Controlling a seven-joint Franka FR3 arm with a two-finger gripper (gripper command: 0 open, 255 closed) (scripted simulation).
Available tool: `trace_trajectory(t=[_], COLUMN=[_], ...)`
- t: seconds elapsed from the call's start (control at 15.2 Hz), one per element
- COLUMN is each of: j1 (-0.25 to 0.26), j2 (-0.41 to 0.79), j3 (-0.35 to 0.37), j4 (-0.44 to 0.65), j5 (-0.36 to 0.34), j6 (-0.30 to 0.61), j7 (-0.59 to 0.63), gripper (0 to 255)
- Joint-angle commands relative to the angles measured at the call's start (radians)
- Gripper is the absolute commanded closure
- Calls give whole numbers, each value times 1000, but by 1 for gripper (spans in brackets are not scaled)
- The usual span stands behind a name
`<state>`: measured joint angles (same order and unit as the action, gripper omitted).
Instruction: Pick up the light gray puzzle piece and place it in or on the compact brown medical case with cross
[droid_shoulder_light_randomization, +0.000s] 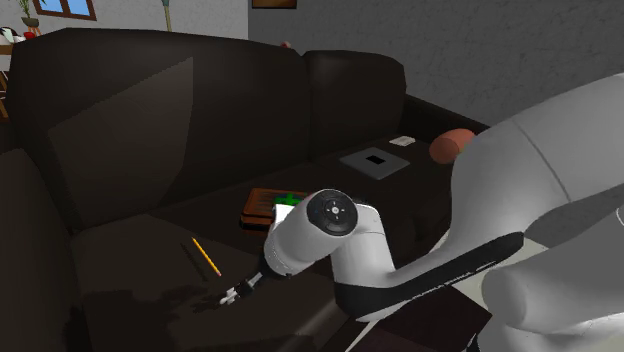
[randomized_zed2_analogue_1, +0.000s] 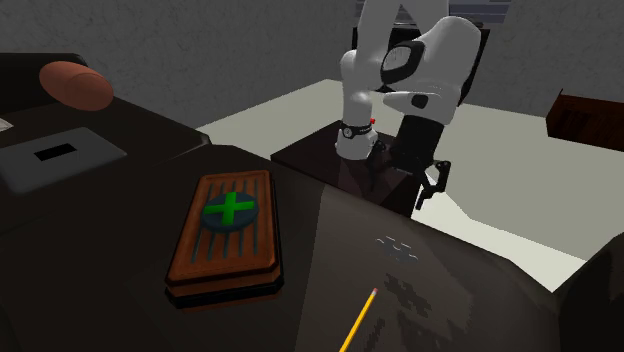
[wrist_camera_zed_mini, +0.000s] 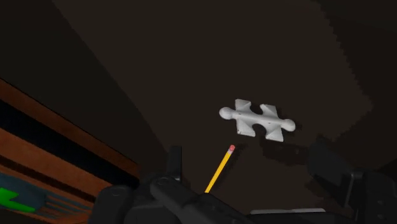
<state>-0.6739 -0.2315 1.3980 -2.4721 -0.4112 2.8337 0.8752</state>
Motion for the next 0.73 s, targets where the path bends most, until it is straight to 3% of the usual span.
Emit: trace_trajectory(t=[0.0, 0.07, 0.13, 0.46, 0.66], j1=[-364, -460, -484, -650, -722], j2=[-4, -53, -90, -154, -186], j3=[368, 473, 504, 654, 719], j4=[64, 88, 98, 126, 143], j5=[-107, -64, -8, 55, 81], j6=[36, 64, 82, 139, 165], j7=[118, 105, 73, 31, 14], gripper=[0, 0, 0, 0, 0])
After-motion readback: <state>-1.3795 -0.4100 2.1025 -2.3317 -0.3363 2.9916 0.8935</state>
